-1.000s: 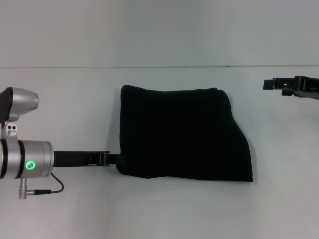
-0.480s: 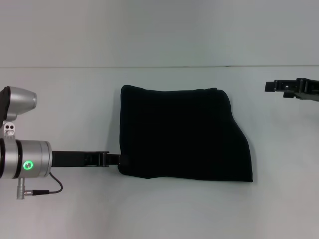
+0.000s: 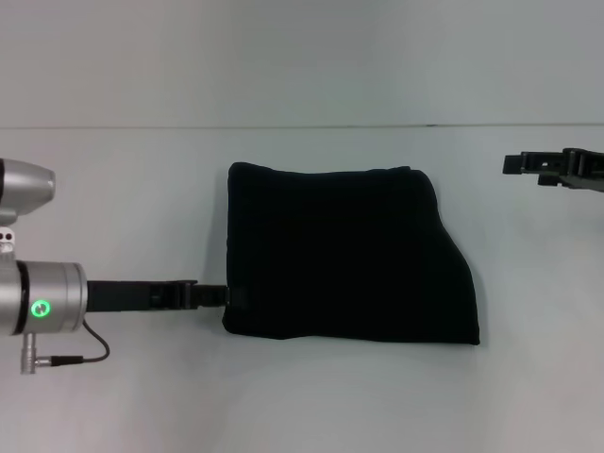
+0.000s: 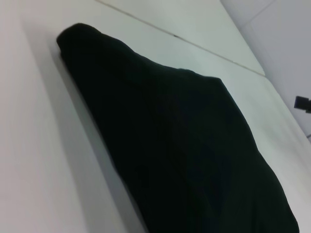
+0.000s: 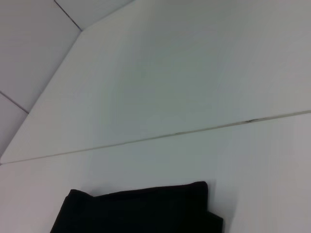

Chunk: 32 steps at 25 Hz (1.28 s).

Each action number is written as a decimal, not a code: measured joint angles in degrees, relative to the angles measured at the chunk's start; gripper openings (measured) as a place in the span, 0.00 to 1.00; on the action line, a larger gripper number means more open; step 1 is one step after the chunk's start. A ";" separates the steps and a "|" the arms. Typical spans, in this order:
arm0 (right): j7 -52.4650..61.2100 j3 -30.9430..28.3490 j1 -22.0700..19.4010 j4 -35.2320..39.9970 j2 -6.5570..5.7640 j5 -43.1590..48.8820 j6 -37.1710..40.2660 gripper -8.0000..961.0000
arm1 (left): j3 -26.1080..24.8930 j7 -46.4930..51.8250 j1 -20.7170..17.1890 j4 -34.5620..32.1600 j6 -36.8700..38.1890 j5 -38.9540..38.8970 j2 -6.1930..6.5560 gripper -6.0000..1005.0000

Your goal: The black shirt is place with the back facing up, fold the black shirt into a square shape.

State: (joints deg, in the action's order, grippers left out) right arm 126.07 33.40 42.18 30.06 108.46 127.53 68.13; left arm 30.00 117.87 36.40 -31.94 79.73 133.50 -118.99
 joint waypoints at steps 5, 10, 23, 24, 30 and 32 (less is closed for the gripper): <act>0.02 -0.10 -0.11 0.09 -0.14 0.00 0.28 0.89 | -1.77 1.30 -1.07 -2.95 0.27 -0.17 0.35 0.52; -1.83 -1.90 -0.91 0.84 -0.48 -1.52 3.39 0.89 | -6.23 1.20 -1.70 -8.33 3.31 -1.93 0.98 0.74; -16.26 -2.22 -6.88 18.62 4.61 -9.81 22.15 0.90 | -4.53 -16.74 2.53 -10.83 15.03 -17.42 0.99 0.88; -16.93 -2.00 -7.39 21.39 5.70 -9.80 22.91 0.90 | -3.15 -18.74 2.65 -10.93 15.58 -17.85 0.70 0.88; -16.10 1.48 -8.58 31.43 10.36 -6.12 22.84 0.90 | 5.27 -23.60 2.10 -14.31 16.00 -18.53 -1.03 0.87; -13.63 3.05 -8.16 32.22 10.54 -3.86 22.05 0.90 | 8.16 -23.88 1.97 -15.60 15.95 -18.07 -1.06 0.87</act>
State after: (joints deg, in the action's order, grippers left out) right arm 112.44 36.45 34.02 62.28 119.00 123.66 90.17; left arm 38.16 93.99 38.37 -47.55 95.68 115.43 -120.05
